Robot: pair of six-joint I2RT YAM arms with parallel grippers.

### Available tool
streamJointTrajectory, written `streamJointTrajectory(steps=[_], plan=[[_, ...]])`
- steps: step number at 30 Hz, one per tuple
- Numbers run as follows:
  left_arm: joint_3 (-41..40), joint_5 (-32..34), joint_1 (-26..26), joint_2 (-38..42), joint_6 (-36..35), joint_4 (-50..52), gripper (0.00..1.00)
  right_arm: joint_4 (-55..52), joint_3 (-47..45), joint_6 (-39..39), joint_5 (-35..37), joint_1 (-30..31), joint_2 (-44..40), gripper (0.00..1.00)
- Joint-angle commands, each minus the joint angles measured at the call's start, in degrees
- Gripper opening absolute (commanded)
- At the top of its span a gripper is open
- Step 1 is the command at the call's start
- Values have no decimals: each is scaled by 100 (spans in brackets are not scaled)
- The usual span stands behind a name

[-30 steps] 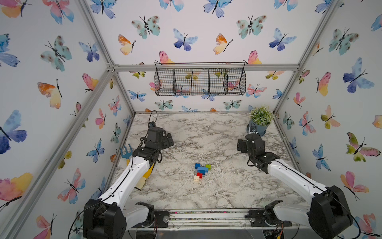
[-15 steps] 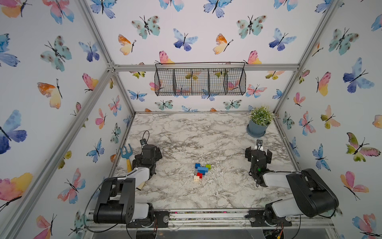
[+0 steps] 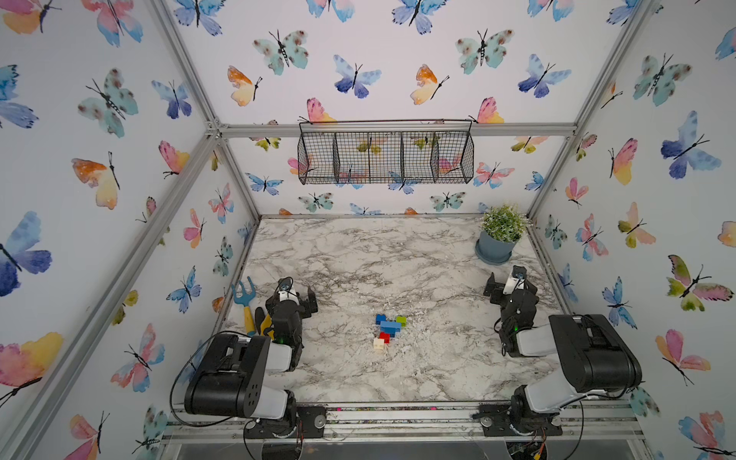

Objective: Assemble the letter y with lego
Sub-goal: Reset both arms

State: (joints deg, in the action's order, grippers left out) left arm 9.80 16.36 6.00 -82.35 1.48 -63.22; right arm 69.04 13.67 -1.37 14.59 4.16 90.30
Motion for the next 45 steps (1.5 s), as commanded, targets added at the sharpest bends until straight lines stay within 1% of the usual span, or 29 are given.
streamJointTrajectory(steps=[1, 3, 4, 7, 11, 16, 17, 18, 19, 20, 21, 22, 23, 24, 26, 27, 28, 29, 31, 32, 34, 37, 45], plan=[[-101, -72, 5, -60, -147, -870, 98, -320, 131, -198, -258, 59, -99, 98], [-119, -72, 8, -53, -148, -869, 98, 407, -57, -103, -317, 58, 95, 98], [-94, -72, 7, -40, -141, -793, 99, 533, -62, -82, -325, 58, 149, 98], [-31, -45, 5, -5, -95, -624, 98, -225, 99, -158, -349, 58, -68, 98], [-14, -45, 0, 2, -98, -586, 98, 56, 188, -80, -447, 58, 191, 98], [-21, -25, 0, 26, -78, -555, 98, -160, 108, -89, -483, 58, -36, 98], [-35, 111, -2, 34, -26, -574, 98, -115, 94, -58, -498, 58, -30, 98], [-109, 643, -20, 65, 238, -678, 98, -39, 73, -51, -511, 58, -18, 98], [-277, 405, -223, 178, 393, -878, 98, 51, 36, -68, -448, 58, -2, 98], [-503, 360, -287, 334, 469, -1072, 98, 255, -81, -209, -195, 58, -27, 98], [-556, 301, -298, 443, 484, -1020, 98, 512, -281, -351, 31, 54, -99, 98], [-513, 262, -301, 406, 481, -858, 98, 337, -196, -357, 5, 49, -90, 98], [-513, 262, -301, 205, 481, -858, 98, -205, 176, -210, -215, 50, 22, 98], [-513, 262, -301, 78, 481, -858, 98, -409, 315, -98, -340, 66, 82, 98], [-513, 262, -301, 109, 481, -858, 98, -19, 74, -67, -391, 68, 14, 98], [-513, 262, -301, 134, 481, -858, 98, 161, -31, -112, -319, 68, -15, 98], [-513, 262, -301, 230, 481, -858, 98, 454, -237, -305, 5, 67, -81, 98], [-513, 262, -301, 288, 481, -858, 98, 553, -332, -360, 22, 54, -126, 98], [-513, 262, -301, 114, 481, -858, 98, -185, 174, -160, -272, 50, 33, 98], [-513, 262, -301, 105, 481, -858, 98, -247, 234, -103, -364, 58, 68, 98], [-513, 262, -301, 176, 481, -858, 98, 3, 84, -81, -435, 59, 40, 98], [-513, 262, -301, 58, 481, -858, 98, 38, 48, -71, -457, 58, 14, 98], [-513, 262, -301, 118, 481, -858, 98, 50, 46, -73, -446, 58, 20, 98]])
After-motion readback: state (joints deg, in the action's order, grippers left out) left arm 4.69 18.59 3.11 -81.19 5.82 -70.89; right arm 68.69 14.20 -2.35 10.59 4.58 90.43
